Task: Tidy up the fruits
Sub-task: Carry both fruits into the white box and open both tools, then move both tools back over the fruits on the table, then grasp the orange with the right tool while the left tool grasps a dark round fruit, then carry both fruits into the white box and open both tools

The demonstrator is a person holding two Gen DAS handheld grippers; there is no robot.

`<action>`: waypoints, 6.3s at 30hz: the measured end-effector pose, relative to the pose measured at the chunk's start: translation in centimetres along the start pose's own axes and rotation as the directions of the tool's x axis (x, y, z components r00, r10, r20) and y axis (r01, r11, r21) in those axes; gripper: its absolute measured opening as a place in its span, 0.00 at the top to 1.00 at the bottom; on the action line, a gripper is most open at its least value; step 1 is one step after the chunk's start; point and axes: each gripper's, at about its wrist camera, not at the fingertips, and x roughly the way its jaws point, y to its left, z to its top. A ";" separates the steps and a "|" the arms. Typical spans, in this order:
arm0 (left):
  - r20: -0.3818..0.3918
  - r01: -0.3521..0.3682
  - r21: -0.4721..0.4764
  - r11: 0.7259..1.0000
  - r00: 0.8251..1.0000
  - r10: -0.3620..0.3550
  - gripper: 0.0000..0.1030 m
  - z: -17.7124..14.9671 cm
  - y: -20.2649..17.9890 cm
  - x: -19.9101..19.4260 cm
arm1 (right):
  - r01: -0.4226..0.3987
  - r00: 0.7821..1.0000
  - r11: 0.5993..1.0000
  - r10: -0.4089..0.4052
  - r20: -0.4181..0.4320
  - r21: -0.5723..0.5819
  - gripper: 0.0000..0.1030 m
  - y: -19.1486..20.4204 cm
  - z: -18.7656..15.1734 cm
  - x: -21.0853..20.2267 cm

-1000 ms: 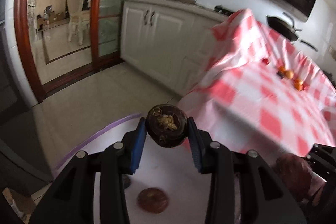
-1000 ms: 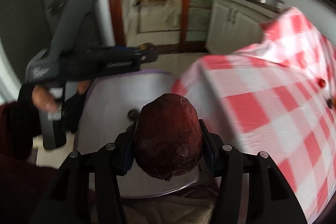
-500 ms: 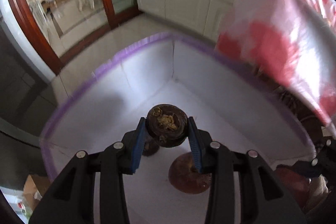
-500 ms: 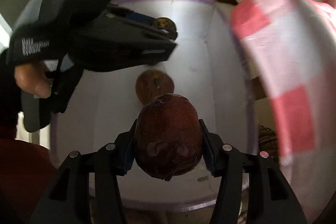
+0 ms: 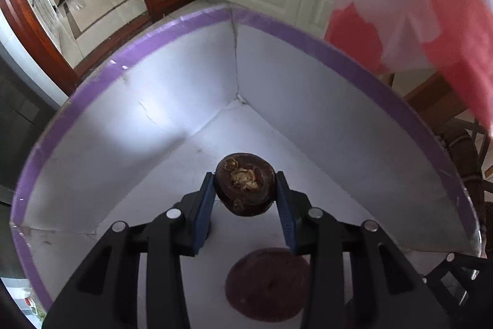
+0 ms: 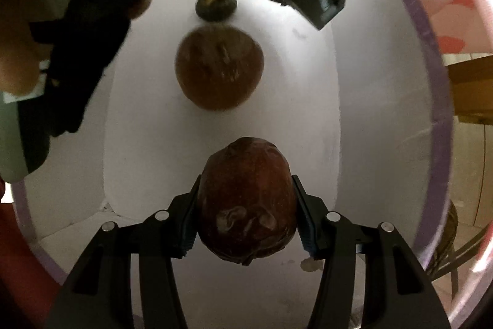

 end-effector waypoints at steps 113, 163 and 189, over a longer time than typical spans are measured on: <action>0.280 0.518 0.208 0.830 0.781 -0.558 0.02 17.5 -42.0 -11.0 | -0.443 0.612 0.093 -0.695 0.377 0.892 0.59 -45.9 -38.5 -18.3; 0.473 0.644 0.160 0.748 0.615 -0.631 0.62 16.5 -31.7 -15.0 | -0.468 0.577 0.124 -0.707 0.409 0.875 0.59 -45.5 -38.1 -18.8; 0.558 0.486 0.220 0.846 0.649 -0.517 0.61 5.6 -14.8 -20.5 | -0.412 0.519 0.587 -0.477 0.709 0.697 0.59 -26.5 -25.4 -21.3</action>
